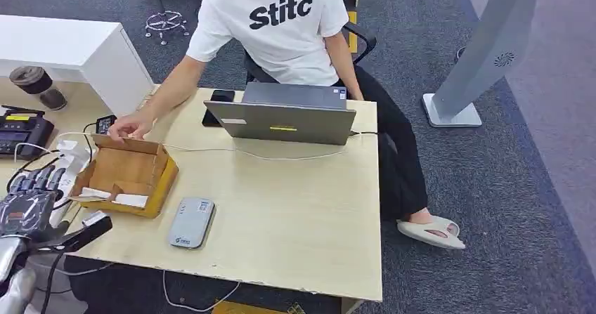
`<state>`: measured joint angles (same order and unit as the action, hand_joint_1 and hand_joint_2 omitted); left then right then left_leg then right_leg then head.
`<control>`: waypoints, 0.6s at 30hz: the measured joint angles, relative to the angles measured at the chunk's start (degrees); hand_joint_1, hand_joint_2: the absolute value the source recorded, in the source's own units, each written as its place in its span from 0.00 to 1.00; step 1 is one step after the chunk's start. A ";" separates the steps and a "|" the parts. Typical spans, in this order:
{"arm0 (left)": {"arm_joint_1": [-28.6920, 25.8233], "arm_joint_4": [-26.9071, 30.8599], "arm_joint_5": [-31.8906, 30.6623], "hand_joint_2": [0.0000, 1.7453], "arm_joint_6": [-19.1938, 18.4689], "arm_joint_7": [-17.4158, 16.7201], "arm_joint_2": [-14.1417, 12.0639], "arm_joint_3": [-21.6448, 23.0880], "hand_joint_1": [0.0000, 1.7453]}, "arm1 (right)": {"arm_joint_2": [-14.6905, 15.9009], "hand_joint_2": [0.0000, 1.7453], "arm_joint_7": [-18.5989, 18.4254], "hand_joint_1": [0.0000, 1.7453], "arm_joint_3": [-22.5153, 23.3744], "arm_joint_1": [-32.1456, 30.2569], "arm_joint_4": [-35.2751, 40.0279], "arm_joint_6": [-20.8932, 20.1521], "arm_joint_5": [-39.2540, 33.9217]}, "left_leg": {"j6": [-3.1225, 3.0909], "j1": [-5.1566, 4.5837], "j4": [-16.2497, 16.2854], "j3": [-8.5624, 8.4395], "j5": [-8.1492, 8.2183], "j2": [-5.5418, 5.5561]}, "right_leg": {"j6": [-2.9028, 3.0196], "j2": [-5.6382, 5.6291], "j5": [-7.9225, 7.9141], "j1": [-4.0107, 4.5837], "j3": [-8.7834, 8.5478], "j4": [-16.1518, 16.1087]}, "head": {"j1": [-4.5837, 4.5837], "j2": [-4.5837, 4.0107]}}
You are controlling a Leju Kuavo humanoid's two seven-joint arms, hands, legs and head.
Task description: Pass the card to the sensor for recognition and then transmit it.
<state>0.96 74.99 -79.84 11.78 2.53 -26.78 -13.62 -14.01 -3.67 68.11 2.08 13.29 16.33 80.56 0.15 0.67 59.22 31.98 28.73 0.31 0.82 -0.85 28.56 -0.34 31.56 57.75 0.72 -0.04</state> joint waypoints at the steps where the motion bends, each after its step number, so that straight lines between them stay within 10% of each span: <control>1: 0.49 -0.20 -0.20 1.00 -0.20 -0.22 -0.15 0.42 0.00 | 0.00 1.00 0.02 0.00 0.00 0.01 -0.02 0.00 0.00 | 0.00 0.00 0.00 0.00 0.00 0.00 | 0.00 0.00 0.00 0.00 0.00 0.00 | -0.02 0.00; 18: 5.27 -4.74 -0.33 1.00 0.74 -0.94 -0.09 3.60 0.00 | 0.13 1.00 0.55 0.00 -0.09 0.06 -0.02 -0.11 0.87 | 0.00 0.00 0.00 0.00 0.00 -0.03 | 0.00 -0.04 -0.01 0.00 0.02 0.00 | -0.02 0.00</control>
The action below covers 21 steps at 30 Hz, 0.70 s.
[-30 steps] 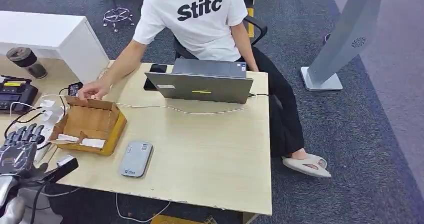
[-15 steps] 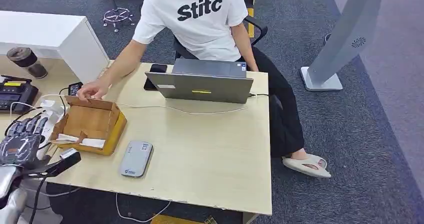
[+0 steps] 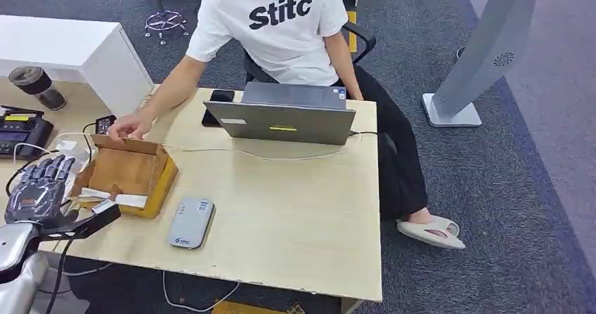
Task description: Pass the card to the sensor for recognition and then transmit it.
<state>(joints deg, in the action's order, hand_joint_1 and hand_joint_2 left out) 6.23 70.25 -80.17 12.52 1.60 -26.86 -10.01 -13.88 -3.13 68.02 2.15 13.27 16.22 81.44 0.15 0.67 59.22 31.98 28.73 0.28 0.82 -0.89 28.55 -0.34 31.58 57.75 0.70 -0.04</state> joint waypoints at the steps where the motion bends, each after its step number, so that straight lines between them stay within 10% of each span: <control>1: 0.01 -0.15 0.02 1.00 0.06 0.00 0.04 0.07 0.00 | 0.00 1.00 0.00 0.00 0.00 0.00 0.00 -0.13 0.00 | 0.00 0.00 0.00 0.00 0.00 0.00 | 0.00 0.00 0.00 0.00 0.00 0.00 | 0.02 0.00; 14: 0.15 -1.18 0.37 1.00 0.50 0.39 0.26 1.35 0.00 | 0.02 1.00 0.00 0.00 -0.11 0.02 -0.02 -0.59 0.00 | 0.00 0.00 0.00 0.00 0.00 0.00 | 0.00 0.00 0.00 0.00 0.00 0.00 | 0.00 0.00; 15: 0.15 -1.18 0.44 1.00 0.33 0.68 0.33 1.66 0.11 | 0.02 1.00 0.02 0.00 -0.11 0.02 0.00 -0.57 0.00 | 0.00 0.00 0.00 0.01 0.00 0.00 | 0.00 0.00 0.00 0.00 0.00 0.00 | 0.02 0.00; 17: 0.14 -1.20 0.50 1.00 -0.52 1.18 0.35 2.51 0.84 | 0.02 1.00 0.13 0.00 -0.11 0.02 -0.02 -0.57 0.06 | 0.00 0.00 0.00 0.01 0.00 0.01 | 0.00 0.01 0.00 0.00 -0.01 0.00 | 0.00 0.00; 21: -0.07 -1.57 1.11 1.00 -1.86 2.58 -0.39 3.80 0.98 | 0.02 1.00 0.42 0.00 -0.11 0.02 0.00 -0.11 0.07 | 0.00 0.00 0.00 0.01 0.00 0.00 | 0.00 0.00 0.00 0.00 -0.01 0.00 | 0.00 0.00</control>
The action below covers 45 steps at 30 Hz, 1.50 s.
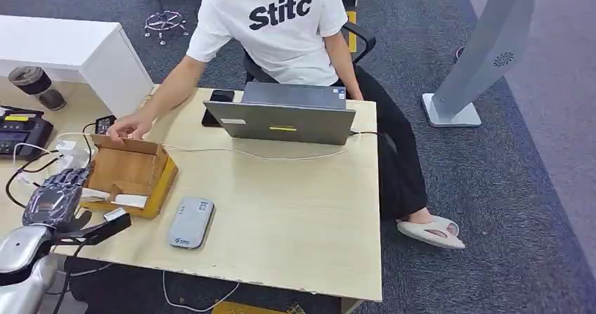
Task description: Pass the card to the sensor for recognition and then transmit it.
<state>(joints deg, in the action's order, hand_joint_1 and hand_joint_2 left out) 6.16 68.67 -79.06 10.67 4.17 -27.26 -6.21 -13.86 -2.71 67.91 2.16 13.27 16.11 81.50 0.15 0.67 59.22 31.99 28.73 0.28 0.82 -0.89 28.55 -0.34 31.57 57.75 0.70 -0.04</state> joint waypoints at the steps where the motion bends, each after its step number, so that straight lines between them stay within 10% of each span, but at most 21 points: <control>1: -0.12 -0.07 0.11 1.00 -0.16 0.18 -0.11 0.20 1.00 | 0.00 1.00 -0.02 0.00 0.00 0.00 0.00 0.31 0.04 | 0.00 0.00 0.00 0.00 0.00 0.01 | 0.00 0.01 0.00 0.00 0.00 0.00 | 0.02 0.00; 34: 2.08 -4.63 -0.22 1.00 4.79 -0.44 -0.50 2.32 1.00 | 0.07 1.00 0.35 0.00 0.00 0.02 -0.07 0.57 0.09 | 0.03 0.00 0.00 -0.10 0.05 -0.22 | 0.02 -0.24 -0.02 0.00 0.02 0.04 | 0.02 0.00; 45: -3.19 13.28 8.05 1.00 10.50 4.46 -0.96 -1.16 1.00 | 0.07 1.00 -0.39 0.00 0.22 -0.08 -0.07 1.42 0.09 | 0.03 -0.02 0.00 -0.05 0.05 -0.12 | 0.00 -0.16 0.01 -0.01 0.01 0.03 | 0.02 0.00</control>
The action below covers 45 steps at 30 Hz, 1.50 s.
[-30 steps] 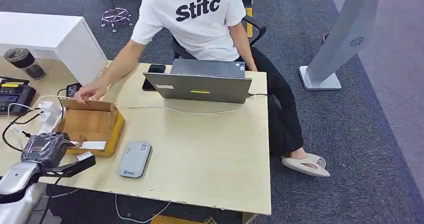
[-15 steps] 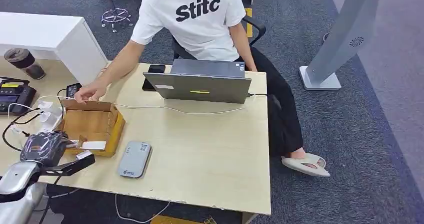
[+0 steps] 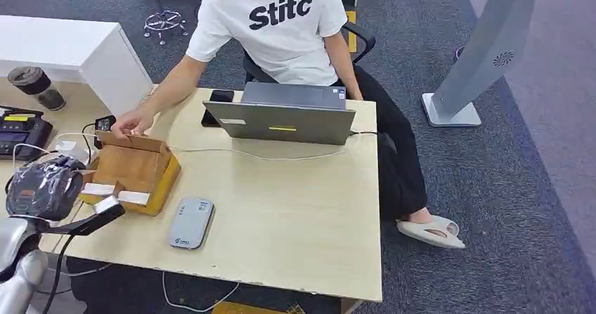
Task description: Pass the card to the sensor for recognition and then transmit it.
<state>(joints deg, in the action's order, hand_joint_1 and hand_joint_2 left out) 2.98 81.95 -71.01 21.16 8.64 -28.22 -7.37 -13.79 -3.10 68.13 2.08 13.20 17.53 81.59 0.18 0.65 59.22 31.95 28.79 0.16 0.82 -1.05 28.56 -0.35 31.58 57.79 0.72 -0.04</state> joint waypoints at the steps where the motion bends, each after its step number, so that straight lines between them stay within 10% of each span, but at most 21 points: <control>1: -0.33 1.82 1.04 1.00 1.43 0.87 0.60 -0.37 1.00 | 0.00 1.00 -0.28 0.00 0.00 0.00 0.00 0.04 0.00 | 0.00 0.00 0.00 0.01 0.00 0.00 | 0.00 0.00 0.00 0.00 0.00 0.00 | -0.02 0.00; 8: -1.31 11.43 3.08 1.00 3.99 2.75 4.09 -0.59 1.00 | 0.00 1.00 0.70 0.00 0.04 -0.01 0.00 0.66 0.00 | 0.00 0.00 0.00 -0.02 -0.01 0.04 | 0.00 0.06 -0.03 0.00 -0.02 0.00 | -0.02 0.00; 15: 1.10 14.90 -11.77 1.00 -1.94 -3.62 4.42 1.48 1.00 | 0.11 1.00 3.17 0.00 0.04 0.04 0.00 1.03 0.43 | 0.02 0.03 0.02 -0.02 -0.04 0.10 | 0.02 0.11 -0.02 0.01 0.05 0.00 | -0.02 0.00; 25: 16.17 6.41 -17.65 1.00 -8.77 -8.27 2.79 11.22 1.00 | 0.59 1.00 1.28 0.00 0.63 0.61 0.07 -0.76 -0.15 | 0.06 0.02 0.03 -0.02 -0.15 0.25 | 0.11 0.28 -0.14 0.01 -0.01 0.01 | -0.02 0.00; 34: 22.88 -3.53 -16.22 1.00 -5.49 -9.93 6.25 17.03 1.00 | 0.63 1.00 -0.15 0.00 1.64 1.21 0.07 -1.05 -1.14 | 0.11 0.02 0.03 -0.04 -0.19 -0.06 | 0.09 -0.09 -0.24 0.00 0.06 0.03 | -0.02 0.00; 35: 22.95 -3.90 -16.22 1.00 -5.40 -10.32 6.45 17.18 0.75 | 0.61 1.00 0.08 0.00 1.68 1.23 0.07 -0.83 -1.07 | 0.11 0.02 0.03 -0.03 -0.18 -0.08 | 0.09 -0.13 -0.24 0.00 0.08 0.03 | -0.02 0.00; 36: 23.00 -4.21 -16.22 1.00 -5.29 -10.65 6.62 17.20 0.08 | 0.63 1.00 0.51 0.00 1.70 1.22 0.07 -0.66 -1.03 | 0.11 0.02 0.03 -0.02 -0.17 -0.10 | 0.09 -0.14 -0.24 0.00 0.09 0.03 | -0.04 0.00; 45: 21.81 -5.32 -16.71 1.00 0.39 -13.60 7.08 16.98 0.00 | 0.63 1.00 1.97 0.00 1.70 1.17 0.00 0.00 -0.18 | 0.11 0.02 0.01 0.08 -0.15 -0.05 | 0.09 -0.09 -0.19 0.01 0.14 0.03 | -0.02 0.00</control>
<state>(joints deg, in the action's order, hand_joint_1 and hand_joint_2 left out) 24.79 76.63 -87.71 21.55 -4.96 -21.14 9.62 -13.16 -1.14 69.83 3.24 13.20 17.53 81.42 0.29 0.68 59.23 32.02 28.64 0.10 0.91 -1.14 28.37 -0.34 31.72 57.82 0.70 -0.04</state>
